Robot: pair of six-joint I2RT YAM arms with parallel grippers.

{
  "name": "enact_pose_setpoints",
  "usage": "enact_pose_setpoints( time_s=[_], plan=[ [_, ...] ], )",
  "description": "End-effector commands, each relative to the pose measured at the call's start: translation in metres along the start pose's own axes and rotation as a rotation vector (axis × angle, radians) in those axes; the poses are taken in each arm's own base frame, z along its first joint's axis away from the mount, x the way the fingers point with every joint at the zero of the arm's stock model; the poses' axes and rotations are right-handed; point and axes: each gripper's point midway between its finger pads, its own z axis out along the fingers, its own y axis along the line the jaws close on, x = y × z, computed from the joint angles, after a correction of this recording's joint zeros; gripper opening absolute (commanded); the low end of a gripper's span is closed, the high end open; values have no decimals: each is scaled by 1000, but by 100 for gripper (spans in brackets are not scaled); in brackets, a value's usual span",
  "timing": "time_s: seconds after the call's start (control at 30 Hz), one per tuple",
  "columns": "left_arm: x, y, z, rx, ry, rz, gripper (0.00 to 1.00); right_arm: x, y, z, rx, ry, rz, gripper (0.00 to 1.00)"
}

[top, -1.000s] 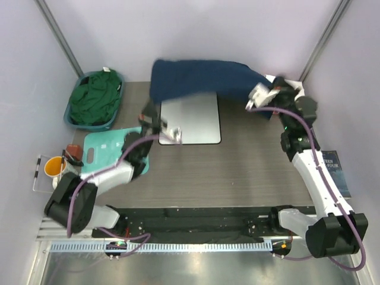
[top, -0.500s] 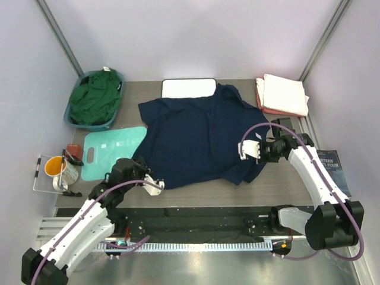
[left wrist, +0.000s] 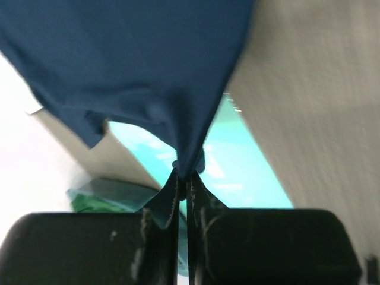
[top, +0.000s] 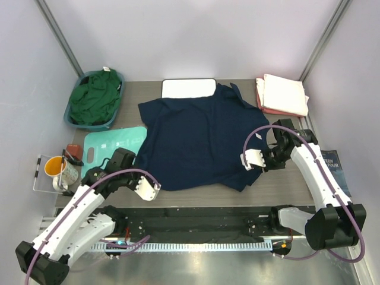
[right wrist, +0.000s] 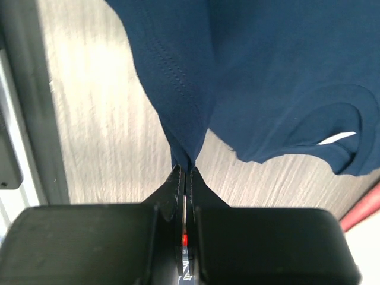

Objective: Fold and stack the t-shirts
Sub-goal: Fold the flattened tshirt in 1/3 of the way

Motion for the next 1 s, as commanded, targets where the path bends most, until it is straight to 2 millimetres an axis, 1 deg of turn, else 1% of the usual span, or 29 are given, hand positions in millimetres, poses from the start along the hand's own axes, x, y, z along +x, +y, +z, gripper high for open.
enact_pose_setpoints(
  time_s=[0.0,0.03,0.07,0.1,0.13,0.17,0.2,0.23,0.27,0.3,0.33,0.37,0.4,0.43,0.5,0.53,0.57,0.6,0.63,0.67,0.7,0.73,0.77,0.8,0.83,0.87,0.9,0.93,0.97],
  plan=[
    [-13,-37,-17,202,-69,-2,0,4,23,-10,-104,34,-48,1],
    [-11,-32,-16,192,-63,3,0,4,20,-8,-93,34,-34,1],
    [-6,-25,-16,174,-33,9,0,6,1,-7,-24,39,-42,1],
    [-1,-2,-15,94,-8,20,0,7,-13,-6,32,47,-38,1],
    [3,10,-12,70,14,29,0,10,-28,-8,99,61,-17,1],
    [11,25,-13,30,52,32,0,13,-70,-15,266,79,-33,1],
    [18,53,-19,-39,92,32,0,16,-89,-17,347,92,-32,1],
    [23,61,-12,-7,116,19,0,19,-110,-21,429,101,-19,1],
    [35,81,-21,-27,181,-3,0,21,-146,-36,574,123,-45,1],
    [44,87,-20,-5,229,-18,0,21,-163,-44,628,126,-51,1],
    [52,81,-3,102,269,-20,0,21,-177,-49,661,128,-54,1],
    [61,95,-6,95,319,-49,0,26,-193,-39,646,133,-50,1],
    [74,103,-5,89,398,-66,0,24,-215,-54,711,132,-42,1],
    [84,135,14,-17,445,-120,0,17,-256,-85,920,116,-45,1],
    [95,182,13,-196,497,-225,0,20,-293,-107,1145,110,-7,1],
    [105,233,-4,-438,540,-297,0,11,-316,-152,1362,104,-56,1],
    [111,264,-15,-614,559,-351,0,8,-329,-172,1480,91,-59,1],
    [120,291,-40,-811,602,-377,0,8,-336,-201,1626,65,-14,1],
    [123,321,-81,-1078,625,-398,0,-2,-331,-264,1903,29,0,1],
    [115,348,-149,-1499,583,-390,0,-4,-327,-292,2026,12,22,1],
    [102,354,-194,-1704,570,-310,0,-7,-323,-331,2168,-5,50,1],
    [82,365,-220,-1826,507,-187,1,-15,-307,-364,2295,-33,38,1],
    [74,363,-253,-1934,521,-160,1,-21,-297,-384,2345,-47,35,1],
    [62,359,-274,-1985,530,-142,1,-27,-274,-410,2392,-63,50,1],
    [61,351,-280,-1996,531,-156,1,-20,-277,-397,2287,-26,99,1],
    [73,333,-241,-1863,575,-193,1,-4,-284,-340,2085,43,124,1],
    [83,313,-224,-1743,617,-223,0,5,-283,-294,1884,102,118,1],
    [90,293,-182,-1595,615,-237,0,10,-263,-219,1504,154,52,1],
    [95,241,-100,-1307,613,-178,1,32,-231,-139,1208,209,43,1]
  ],
)
